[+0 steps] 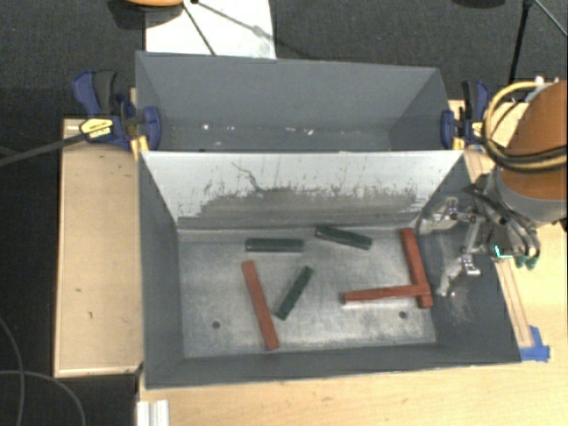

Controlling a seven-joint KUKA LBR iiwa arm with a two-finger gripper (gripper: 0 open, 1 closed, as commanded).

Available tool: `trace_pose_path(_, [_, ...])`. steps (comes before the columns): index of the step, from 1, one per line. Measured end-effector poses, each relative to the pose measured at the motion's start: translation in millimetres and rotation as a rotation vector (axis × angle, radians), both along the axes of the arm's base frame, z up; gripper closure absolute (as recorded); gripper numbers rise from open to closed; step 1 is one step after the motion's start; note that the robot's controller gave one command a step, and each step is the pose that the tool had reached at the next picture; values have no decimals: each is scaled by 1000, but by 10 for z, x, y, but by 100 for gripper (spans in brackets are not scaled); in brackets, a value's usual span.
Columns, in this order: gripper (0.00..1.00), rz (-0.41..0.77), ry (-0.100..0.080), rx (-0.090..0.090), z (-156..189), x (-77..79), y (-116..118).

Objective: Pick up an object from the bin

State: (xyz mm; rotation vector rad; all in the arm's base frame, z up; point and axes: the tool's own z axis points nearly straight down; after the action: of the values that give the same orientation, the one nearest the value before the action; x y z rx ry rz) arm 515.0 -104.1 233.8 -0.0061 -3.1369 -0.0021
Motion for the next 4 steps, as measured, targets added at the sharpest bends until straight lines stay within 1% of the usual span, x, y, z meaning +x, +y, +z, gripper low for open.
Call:
trace_pose_path(1, [0, 3, -8, -2, 39, 16, 2])
trace_pose_path(2, [0, 24, -14, -3, -495, 124, 35])
trace_pose_path(3, [0, 33, -12, -2, -1098, 227, 47])
trace_pose_path(4, [100, 31, -20, -3, -1599, 110, 29])
